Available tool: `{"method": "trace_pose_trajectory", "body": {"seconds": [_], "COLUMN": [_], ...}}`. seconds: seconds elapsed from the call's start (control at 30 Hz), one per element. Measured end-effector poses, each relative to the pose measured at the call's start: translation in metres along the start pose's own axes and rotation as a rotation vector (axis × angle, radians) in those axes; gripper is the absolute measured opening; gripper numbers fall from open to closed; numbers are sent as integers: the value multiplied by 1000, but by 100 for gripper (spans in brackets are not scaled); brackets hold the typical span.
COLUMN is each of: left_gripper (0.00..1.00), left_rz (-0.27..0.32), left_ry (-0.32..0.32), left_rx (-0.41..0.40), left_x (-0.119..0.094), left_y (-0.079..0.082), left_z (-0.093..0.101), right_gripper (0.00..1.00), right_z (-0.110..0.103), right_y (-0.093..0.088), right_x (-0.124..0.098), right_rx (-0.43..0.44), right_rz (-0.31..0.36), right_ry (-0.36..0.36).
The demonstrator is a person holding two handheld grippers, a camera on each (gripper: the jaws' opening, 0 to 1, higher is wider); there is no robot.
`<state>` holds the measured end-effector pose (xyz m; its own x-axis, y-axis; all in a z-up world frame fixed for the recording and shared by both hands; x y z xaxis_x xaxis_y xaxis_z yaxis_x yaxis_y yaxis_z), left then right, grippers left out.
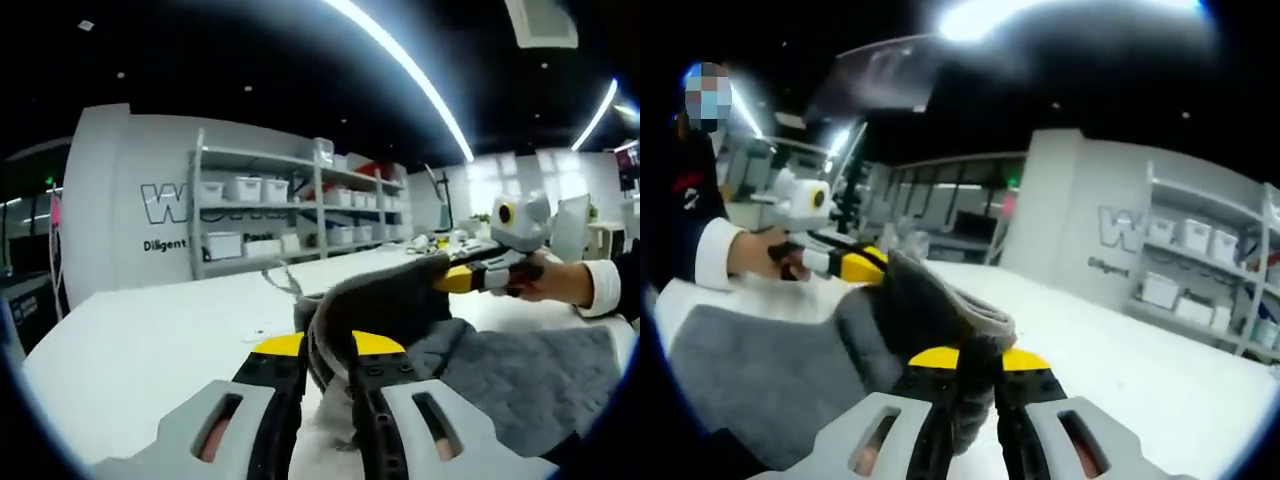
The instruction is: Open the folded towel by lifting each exposed corner and separating the folded layers until the towel lies flat within the target outline without major curled edges
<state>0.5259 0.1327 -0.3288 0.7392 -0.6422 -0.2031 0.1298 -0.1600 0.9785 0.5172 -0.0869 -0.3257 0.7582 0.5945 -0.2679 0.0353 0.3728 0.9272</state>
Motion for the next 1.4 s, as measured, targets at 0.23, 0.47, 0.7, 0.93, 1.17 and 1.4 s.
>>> {"method": "trace_pose_trajectory", "body": {"seconds": [0.23,0.47,0.7,0.93,1.17,1.4], "left_gripper": [16,18,25,30,33,33], "left_rz": [-17,-65,-115,-160,-179,-179], "left_ry": [5,11,19,19,29,25], "left_rx": [-2,0,-7,-31,-23,-14], "left_x": [3,8,10,12,13,12], "left_y": [-6,-16,-23,-30,-34,-33], "left_z": [2,6,9,10,9,10], "right_gripper": [5,6,6,7,17,27], "right_z": [2,6,10,16,20,30], "right_y": [-11,-17,-23,-34,-42,-40], "right_x": [7,14,28,44,54,49], "right_rx": [2,-13,-22,6,-62,-93], "right_rz": [-24,-37,-68,-134,-190,-181], "right_ry": [-8,-20,-26,-37,-86,-154]}}
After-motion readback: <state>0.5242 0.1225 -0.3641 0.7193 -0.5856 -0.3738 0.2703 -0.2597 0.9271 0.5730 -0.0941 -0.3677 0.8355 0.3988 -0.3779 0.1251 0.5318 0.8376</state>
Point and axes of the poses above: the point that each gripper's makers call its tool centre point, and the gripper's own axes: x roughly forward along the fingers, z roughly to its right, y roughly out of its top, the point moved 5 cm from there along -x, roughly backward along the fingers, and after that the axes turned 11 degrees about -z, right-handed, at the moved point
